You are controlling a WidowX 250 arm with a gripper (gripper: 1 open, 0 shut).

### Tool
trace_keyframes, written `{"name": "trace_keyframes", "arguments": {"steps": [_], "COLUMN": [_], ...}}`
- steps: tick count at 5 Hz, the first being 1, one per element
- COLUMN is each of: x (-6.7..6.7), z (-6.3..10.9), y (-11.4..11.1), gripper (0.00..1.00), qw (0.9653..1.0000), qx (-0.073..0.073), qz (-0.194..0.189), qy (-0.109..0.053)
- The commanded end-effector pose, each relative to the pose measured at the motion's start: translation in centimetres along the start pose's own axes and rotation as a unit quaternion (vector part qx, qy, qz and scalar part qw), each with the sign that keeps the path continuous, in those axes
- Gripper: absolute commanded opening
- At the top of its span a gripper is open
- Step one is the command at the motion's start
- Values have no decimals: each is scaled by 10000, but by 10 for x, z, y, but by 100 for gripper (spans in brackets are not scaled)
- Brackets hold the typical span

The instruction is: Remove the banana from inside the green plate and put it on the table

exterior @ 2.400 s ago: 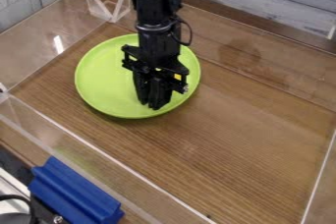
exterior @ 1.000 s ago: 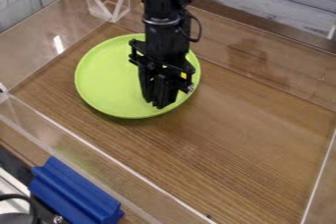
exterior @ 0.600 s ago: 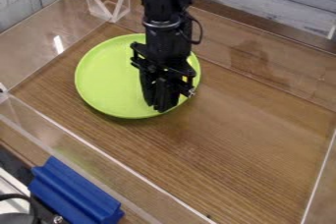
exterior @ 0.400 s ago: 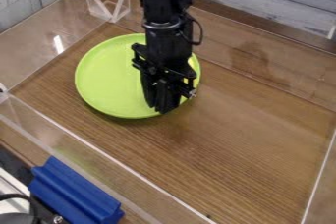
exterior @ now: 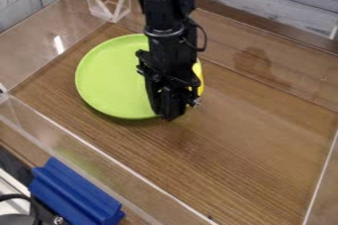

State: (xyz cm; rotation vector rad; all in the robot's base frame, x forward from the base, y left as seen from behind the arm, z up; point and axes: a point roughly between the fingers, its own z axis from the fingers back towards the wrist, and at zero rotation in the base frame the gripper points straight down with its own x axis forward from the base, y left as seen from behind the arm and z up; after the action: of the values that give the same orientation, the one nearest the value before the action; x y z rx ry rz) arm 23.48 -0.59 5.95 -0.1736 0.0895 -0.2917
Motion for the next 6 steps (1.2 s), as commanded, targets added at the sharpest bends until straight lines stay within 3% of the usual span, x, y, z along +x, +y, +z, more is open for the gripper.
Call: {"name": "trace_keyframes", "arguments": {"steps": [1, 4, 5, 6], "x": [3, 2, 2, 1], "z": [9, 4, 3, 3], "y": [-8, -19, -23, -25], "gripper": [0, 0, 100, 0], "qw": [9991, 9962, 9956, 9950], "qx": [52, -42, -79, -118], "qz": [-215, -479, -486, -496], "qy": [-356, -722, -801, -858]}}
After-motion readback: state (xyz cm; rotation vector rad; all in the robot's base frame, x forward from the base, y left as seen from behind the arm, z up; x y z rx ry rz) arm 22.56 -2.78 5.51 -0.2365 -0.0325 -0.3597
